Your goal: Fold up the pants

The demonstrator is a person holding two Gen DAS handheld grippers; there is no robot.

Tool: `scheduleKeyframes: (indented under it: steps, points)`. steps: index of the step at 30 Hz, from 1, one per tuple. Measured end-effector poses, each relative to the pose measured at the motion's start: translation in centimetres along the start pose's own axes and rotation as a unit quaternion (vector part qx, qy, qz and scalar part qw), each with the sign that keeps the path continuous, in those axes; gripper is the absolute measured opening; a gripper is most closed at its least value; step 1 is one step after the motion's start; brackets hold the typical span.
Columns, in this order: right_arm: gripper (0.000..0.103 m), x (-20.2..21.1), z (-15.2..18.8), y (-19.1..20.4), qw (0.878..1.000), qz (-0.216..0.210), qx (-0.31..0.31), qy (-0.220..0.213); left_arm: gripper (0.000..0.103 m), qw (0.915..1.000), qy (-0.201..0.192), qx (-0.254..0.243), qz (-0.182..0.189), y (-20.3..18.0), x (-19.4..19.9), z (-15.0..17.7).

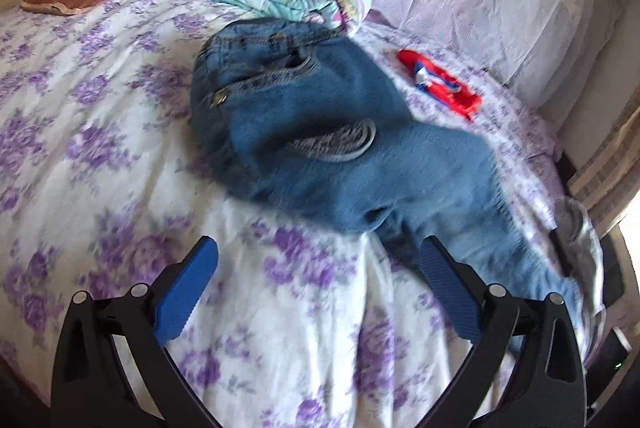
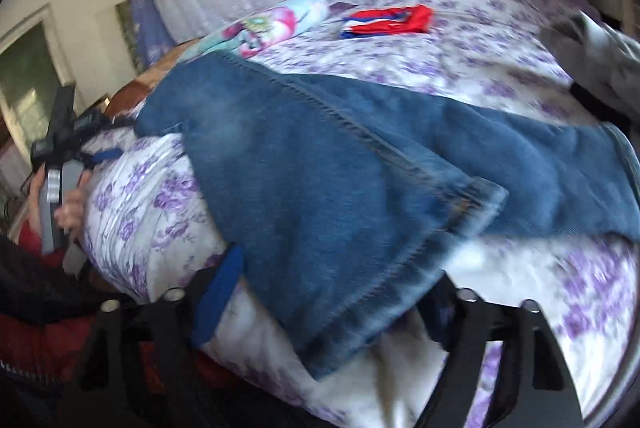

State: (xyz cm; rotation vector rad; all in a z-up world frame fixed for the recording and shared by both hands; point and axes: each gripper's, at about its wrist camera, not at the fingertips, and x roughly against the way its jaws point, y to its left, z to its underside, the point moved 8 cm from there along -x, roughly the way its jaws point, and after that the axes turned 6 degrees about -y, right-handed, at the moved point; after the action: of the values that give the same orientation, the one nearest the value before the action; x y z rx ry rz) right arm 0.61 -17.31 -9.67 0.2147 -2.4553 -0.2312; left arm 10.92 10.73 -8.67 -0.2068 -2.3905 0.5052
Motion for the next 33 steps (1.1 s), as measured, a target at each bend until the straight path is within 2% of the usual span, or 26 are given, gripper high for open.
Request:
scheduleKeyframes:
  steps: [4,5,8,13,16,17,18,20,22,24,27,29,33]
  points:
    - [0.033,0.3,-0.6,0.0,0.999,-0.033,-0.015,-0.008,0.099,0.9996,-0.002,0.026,0.010,0.9,-1.2,-2.2]
    - [0.030,0.3,-0.7,0.1,0.998,-0.051,-0.027,-0.009,0.099,0.9990,0.003,0.041,0.020,1.0,-1.6,-2.5]
    - [0.025,0.5,-1.2,0.1,0.998,-0.060,-0.032,-0.013,0.099,0.9920,0.029,0.108,0.059,1.8,-3.1,-2.9]
    - [0.023,2.1,-3.3,-0.5,0.998,-0.046,-0.020,-0.044,0.098,0.9880,0.012,0.143,0.056,2.9,-3.1,-3.4]
    - [0.023,3.3,-5.4,-2.9,0.996,-0.025,-0.040,-0.069,0.096,0.9839,0.019,0.159,0.079,2.6,-3.1,-3.9]
    - [0.023,3.8,-6.1,-4.1,0.995,-0.020,-0.055,-0.079,0.087,0.9833,0.021,0.155,0.092,1.8,-2.9,-4.1]
    - [0.023,4.1,-6.4,-4.8,0.994,-0.016,-0.062,-0.083,0.073,0.9853,0.020,0.144,0.089,1.4,-2.8,-4.3]
    - [0.021,4.7,-7.0,-6.6,0.992,0.000,-0.078,-0.096,0.066,0.9917,0.020,0.109,0.065,0.7,-2.9,-4.6]
    - [0.018,5.0,-7.1,-7.9,0.991,0.006,-0.086,-0.102,0.057,0.9940,0.025,0.097,0.043,0.8,-3.2,-4.4]
    - [0.018,4.9,-7.0,-8.9,0.991,0.010,-0.095,-0.098,0.034,0.9938,0.030,0.101,0.036,1.1,-3.2,-4.3]
    - [0.018,3.7,-6.3,-9.4,0.992,0.015,-0.099,-0.080,0.014,0.9947,0.016,0.094,0.038,1.3,-1.9,-4.7]
    - [0.017,3.1,-5.8,-9.5,0.992,0.017,-0.102,-0.071,0.009,0.9946,-0.005,0.089,0.054,1.0,-0.5,-5.3]
    - [0.016,2.9,-5.1,-9.9,0.990,0.006,-0.128,-0.066,0.008,0.9944,-0.027,0.067,0.078,-0.7,1.2,-6.8]
